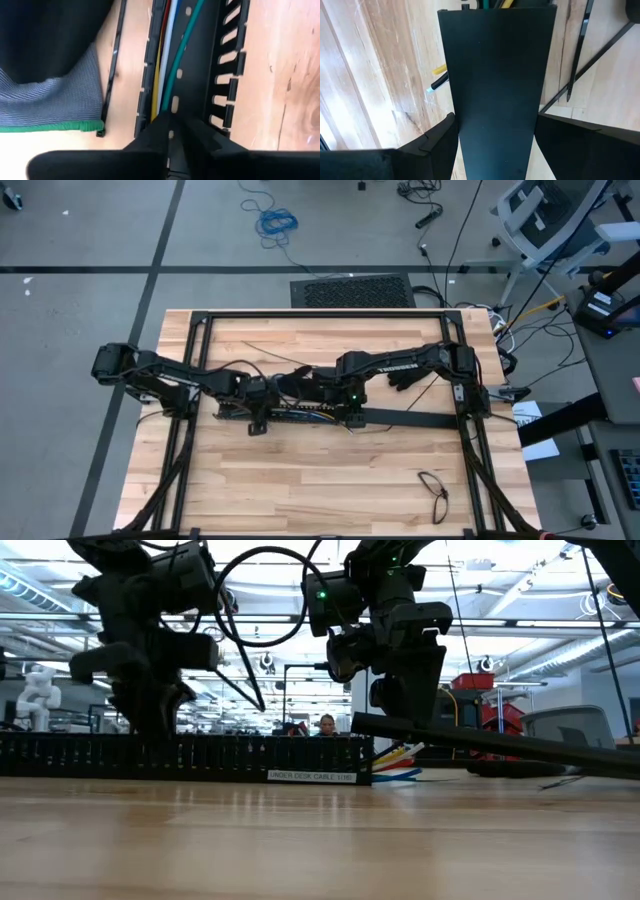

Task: Ziptie cables
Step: Close the cable duct

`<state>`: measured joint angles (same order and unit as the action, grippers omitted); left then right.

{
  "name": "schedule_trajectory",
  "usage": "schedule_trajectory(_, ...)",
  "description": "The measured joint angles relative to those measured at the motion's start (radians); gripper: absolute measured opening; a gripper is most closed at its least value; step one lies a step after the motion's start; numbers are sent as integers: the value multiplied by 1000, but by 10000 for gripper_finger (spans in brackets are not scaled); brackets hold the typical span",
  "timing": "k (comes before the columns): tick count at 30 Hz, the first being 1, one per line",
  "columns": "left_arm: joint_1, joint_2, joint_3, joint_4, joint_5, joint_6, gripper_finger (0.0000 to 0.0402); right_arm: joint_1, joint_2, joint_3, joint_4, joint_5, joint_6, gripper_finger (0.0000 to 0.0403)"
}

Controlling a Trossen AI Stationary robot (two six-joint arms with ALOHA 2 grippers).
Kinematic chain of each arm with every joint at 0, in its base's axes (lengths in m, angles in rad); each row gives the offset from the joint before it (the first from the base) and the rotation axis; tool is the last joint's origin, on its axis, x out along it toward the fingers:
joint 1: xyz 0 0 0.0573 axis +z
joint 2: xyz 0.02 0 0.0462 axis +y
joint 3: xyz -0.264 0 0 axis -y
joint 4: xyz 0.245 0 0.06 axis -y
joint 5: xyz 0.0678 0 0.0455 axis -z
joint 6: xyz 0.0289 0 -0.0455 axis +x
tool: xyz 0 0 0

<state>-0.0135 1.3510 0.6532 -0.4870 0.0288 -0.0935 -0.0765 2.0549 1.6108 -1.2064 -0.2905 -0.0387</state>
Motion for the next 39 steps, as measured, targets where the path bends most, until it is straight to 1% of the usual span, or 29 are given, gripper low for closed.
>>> schedule_trajectory(12,0,-19,20,-58,5,5,165,0,0,0,12,1,-3,231)
schedule_trajectory(17,1,-55,20,-58,0,29,201,0,0,0,28,1,-3,231)
schedule_trajectory(21,1,-81,20,-57,-5,30,220,0,0,0,30,1,-3,231)
schedule_trajectory(25,1,-94,20,-63,-5,30,228,0,0,0,30,1,-2,231)
schedule_trajectory(34,2,-99,20,-73,-4,52,228,0,0,0,29,1,0,231)
schedule_trajectory(37,1,-99,20,-82,-25,81,207,0,0,0,29,1,0,231)
schedule_trajectory(39,1,-99,20,-82,-34,83,179,0,0,0,29,1,0,231)
